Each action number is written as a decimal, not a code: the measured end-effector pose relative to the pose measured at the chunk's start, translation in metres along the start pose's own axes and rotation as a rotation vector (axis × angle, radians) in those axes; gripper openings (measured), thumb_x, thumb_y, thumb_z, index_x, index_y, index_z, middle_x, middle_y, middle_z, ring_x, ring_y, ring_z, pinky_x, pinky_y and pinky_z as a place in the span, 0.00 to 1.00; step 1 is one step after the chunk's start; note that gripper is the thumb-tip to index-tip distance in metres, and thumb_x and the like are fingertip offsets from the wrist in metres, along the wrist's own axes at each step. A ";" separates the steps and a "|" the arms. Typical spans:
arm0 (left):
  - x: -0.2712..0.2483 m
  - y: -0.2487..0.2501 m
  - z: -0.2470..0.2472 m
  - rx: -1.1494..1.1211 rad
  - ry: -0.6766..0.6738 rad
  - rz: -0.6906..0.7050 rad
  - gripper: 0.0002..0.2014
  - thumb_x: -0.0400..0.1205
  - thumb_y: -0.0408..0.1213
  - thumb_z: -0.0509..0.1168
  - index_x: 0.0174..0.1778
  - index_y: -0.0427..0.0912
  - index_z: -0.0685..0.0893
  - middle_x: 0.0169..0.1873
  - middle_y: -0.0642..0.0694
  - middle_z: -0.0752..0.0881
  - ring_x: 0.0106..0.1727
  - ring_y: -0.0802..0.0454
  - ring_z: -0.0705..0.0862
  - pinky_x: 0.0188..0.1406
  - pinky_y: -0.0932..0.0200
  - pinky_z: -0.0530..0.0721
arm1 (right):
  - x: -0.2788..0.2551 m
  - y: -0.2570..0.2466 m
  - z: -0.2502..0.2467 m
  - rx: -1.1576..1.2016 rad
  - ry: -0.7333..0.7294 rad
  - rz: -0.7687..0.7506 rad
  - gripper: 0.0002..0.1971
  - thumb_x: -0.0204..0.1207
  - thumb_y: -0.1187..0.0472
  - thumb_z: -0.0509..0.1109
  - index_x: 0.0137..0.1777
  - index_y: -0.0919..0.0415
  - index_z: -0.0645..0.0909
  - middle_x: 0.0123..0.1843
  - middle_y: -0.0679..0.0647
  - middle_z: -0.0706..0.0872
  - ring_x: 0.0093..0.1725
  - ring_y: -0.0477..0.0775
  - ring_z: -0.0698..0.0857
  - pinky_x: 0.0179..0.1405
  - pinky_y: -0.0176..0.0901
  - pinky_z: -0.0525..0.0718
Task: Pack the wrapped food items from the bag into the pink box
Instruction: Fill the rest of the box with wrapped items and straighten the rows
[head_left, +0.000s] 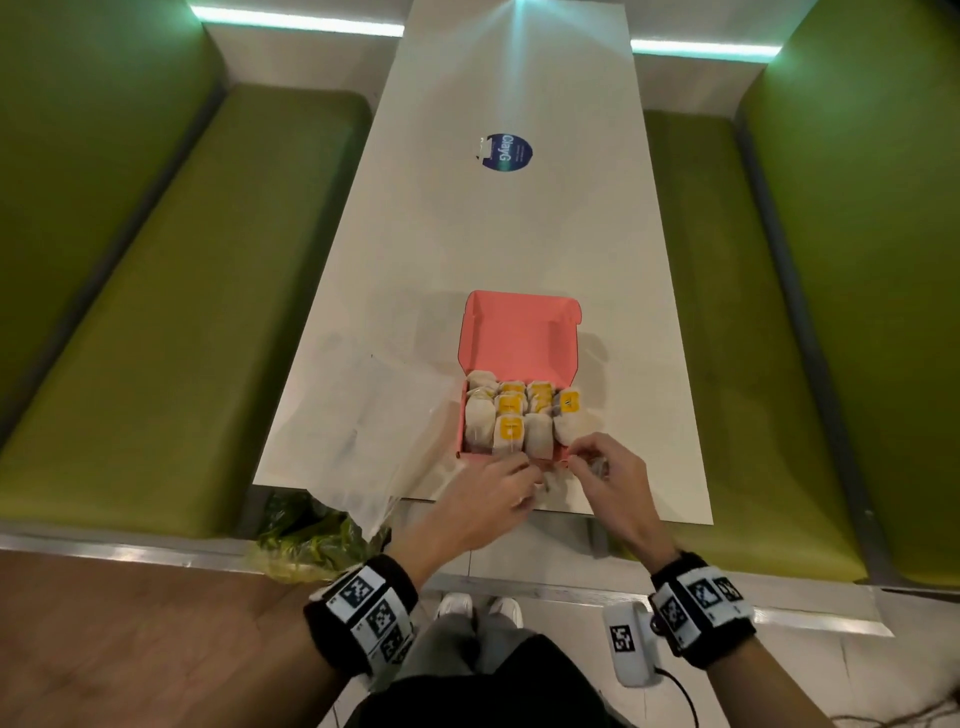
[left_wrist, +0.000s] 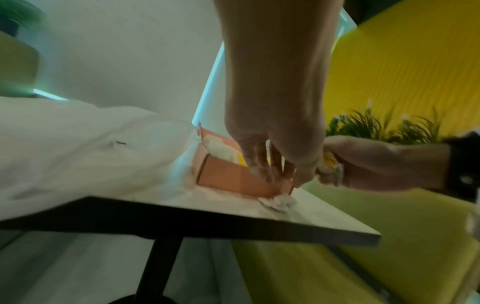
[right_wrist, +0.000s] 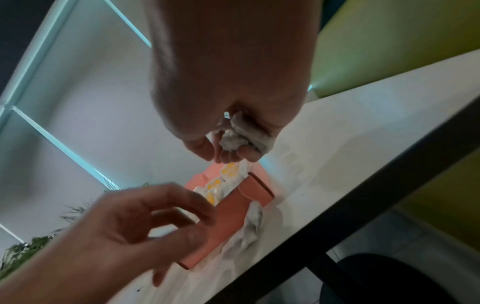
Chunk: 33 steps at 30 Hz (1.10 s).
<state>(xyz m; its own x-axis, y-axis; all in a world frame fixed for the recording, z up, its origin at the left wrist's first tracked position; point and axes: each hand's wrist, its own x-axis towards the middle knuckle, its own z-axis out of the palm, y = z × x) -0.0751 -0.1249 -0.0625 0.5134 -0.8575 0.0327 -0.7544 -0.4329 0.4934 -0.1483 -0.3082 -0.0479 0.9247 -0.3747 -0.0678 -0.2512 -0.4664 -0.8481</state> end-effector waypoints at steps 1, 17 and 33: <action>0.001 0.002 0.008 0.025 -0.047 -0.016 0.12 0.83 0.41 0.64 0.59 0.42 0.83 0.59 0.46 0.84 0.56 0.45 0.84 0.49 0.48 0.86 | 0.001 0.000 0.002 0.012 0.006 0.002 0.06 0.78 0.68 0.72 0.45 0.56 0.85 0.43 0.44 0.88 0.45 0.41 0.84 0.44 0.26 0.77; 0.013 0.014 -0.012 -0.015 0.267 -0.071 0.13 0.85 0.44 0.55 0.57 0.46 0.82 0.51 0.50 0.85 0.54 0.50 0.80 0.42 0.53 0.84 | 0.002 -0.016 -0.011 -0.016 -0.192 -0.132 0.11 0.76 0.58 0.77 0.57 0.54 0.86 0.53 0.47 0.83 0.50 0.43 0.83 0.48 0.27 0.78; 0.031 0.048 -0.092 -0.895 0.682 -0.242 0.06 0.82 0.26 0.69 0.50 0.41 0.82 0.42 0.51 0.88 0.44 0.51 0.88 0.47 0.51 0.88 | 0.014 -0.092 -0.020 0.431 -0.011 -0.112 0.04 0.80 0.60 0.73 0.48 0.58 0.89 0.39 0.49 0.90 0.36 0.45 0.81 0.37 0.43 0.78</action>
<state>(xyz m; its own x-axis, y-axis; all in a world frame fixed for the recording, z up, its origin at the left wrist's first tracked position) -0.0578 -0.1469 0.0421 0.9258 -0.3317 0.1812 -0.1848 0.0209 0.9825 -0.1179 -0.2867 0.0394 0.9430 -0.3310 0.0338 -0.0089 -0.1266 -0.9919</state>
